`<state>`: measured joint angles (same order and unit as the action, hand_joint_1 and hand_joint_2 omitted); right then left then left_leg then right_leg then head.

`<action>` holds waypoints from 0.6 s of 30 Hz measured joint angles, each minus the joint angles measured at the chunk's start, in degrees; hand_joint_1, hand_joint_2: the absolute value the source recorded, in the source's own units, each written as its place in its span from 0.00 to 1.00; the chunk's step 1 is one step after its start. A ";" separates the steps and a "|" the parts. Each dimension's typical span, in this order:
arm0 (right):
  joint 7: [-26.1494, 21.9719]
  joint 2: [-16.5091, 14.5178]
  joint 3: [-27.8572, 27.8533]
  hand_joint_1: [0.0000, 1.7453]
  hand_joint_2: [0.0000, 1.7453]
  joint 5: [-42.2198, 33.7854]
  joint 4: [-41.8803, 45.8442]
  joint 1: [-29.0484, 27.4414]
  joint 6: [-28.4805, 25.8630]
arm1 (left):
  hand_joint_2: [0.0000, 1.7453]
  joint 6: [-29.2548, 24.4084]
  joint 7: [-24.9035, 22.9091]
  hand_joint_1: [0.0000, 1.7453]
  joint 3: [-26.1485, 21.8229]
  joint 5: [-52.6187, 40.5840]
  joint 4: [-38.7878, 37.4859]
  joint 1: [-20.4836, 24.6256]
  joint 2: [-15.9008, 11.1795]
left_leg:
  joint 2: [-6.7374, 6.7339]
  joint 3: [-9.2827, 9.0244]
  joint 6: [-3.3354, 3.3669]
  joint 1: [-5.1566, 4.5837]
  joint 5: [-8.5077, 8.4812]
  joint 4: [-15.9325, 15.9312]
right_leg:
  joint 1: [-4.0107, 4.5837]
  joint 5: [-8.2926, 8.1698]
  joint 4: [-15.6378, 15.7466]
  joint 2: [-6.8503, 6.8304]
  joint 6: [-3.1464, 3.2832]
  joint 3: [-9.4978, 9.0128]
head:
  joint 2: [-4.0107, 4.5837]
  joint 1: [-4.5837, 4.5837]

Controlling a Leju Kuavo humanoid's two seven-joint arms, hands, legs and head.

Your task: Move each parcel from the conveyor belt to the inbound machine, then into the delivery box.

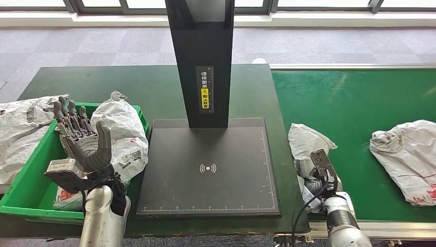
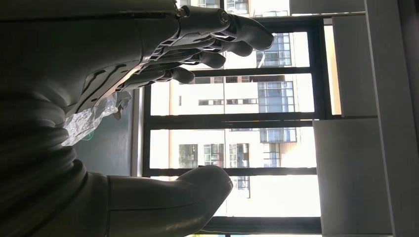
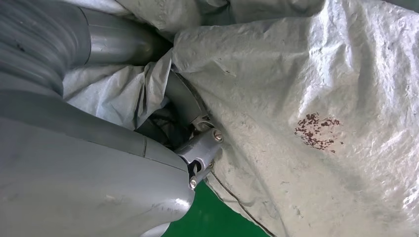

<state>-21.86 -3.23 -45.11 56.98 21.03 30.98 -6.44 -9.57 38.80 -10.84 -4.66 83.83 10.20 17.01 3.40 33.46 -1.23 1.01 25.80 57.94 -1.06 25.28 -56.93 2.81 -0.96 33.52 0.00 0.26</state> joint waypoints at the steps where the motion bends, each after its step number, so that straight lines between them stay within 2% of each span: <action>1: -0.08 -0.03 0.00 1.00 1.00 -0.04 0.00 0.00 0.10 | 1.00 0.00 0.00 0.00 0.00 0.00 -0.01 0.00 0.01 | 0.01 0.00 0.00 0.00 0.00 0.00 | 0.00 0.00 0.00 0.00 0.00 0.00 | 0.00 0.00; 4: -3.97 -0.17 0.00 1.00 1.00 -2.43 0.00 -0.25 4.19 | 1.00 0.00 0.00 0.00 0.00 0.25 -0.03 0.00 -0.01 | 0.02 0.04 0.00 0.00 0.00 0.00 | -0.02 0.00 -0.01 -0.02 0.00 0.01 | 0.00 0.00; 8: -15.65 -0.43 0.00 1.00 1.00 -12.13 0.71 -1.70 18.13 | 1.00 0.10 0.00 0.00 0.02 0.51 -0.23 0.02 -0.06 | -0.17 0.13 -0.02 -0.01 0.01 0.00 | -0.05 -0.08 -0.03 0.17 0.01 0.18 | 0.00 0.00; 10: -17.47 -1.12 0.01 1.00 1.00 -19.21 3.00 -3.13 23.74 | 1.00 0.33 0.00 0.00 0.04 0.51 -0.42 0.05 -0.07 | -0.28 0.15 -0.05 -0.01 0.03 0.00 | -0.05 -0.10 -0.06 0.33 0.02 0.30 | 0.00 0.00; 12: -17.88 -2.05 0.20 1.00 1.00 -27.17 6.32 -4.84 27.15 | 1.00 0.53 0.00 0.00 0.04 0.40 -0.63 0.06 -0.07 | -0.31 0.20 -0.07 -0.01 0.04 -0.03 | -0.05 -0.10 -0.09 0.37 0.03 0.41 | 0.00 0.00; 15: -18.16 -3.42 2.32 1.00 1.00 -37.13 12.07 -7.15 26.25 | 1.00 0.80 0.00 0.00 0.04 -0.07 -0.95 0.08 -0.07 | -0.32 0.25 -0.09 -0.01 0.05 -0.07 | -0.05 -0.07 -0.15 0.36 0.07 0.54 | 0.00 0.00; 18: -18.33 -4.75 7.57 1.00 1.00 -42.63 20.75 -10.06 18.81 | 1.00 1.51 0.00 0.00 0.04 -0.68 -1.24 0.12 -0.07 | -0.32 0.29 -0.11 -0.01 0.05 -0.09 | -0.05 -0.02 -0.17 0.31 0.11 0.59 | 0.00 0.00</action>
<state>-40.18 -7.98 -37.54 14.35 41.77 20.92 12.37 -8.07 38.80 -10.80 -5.34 82.59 10.32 16.94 3.08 33.75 -1.35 1.01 25.85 57.85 -1.11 25.25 -57.11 3.12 -0.85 34.10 0.00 0.26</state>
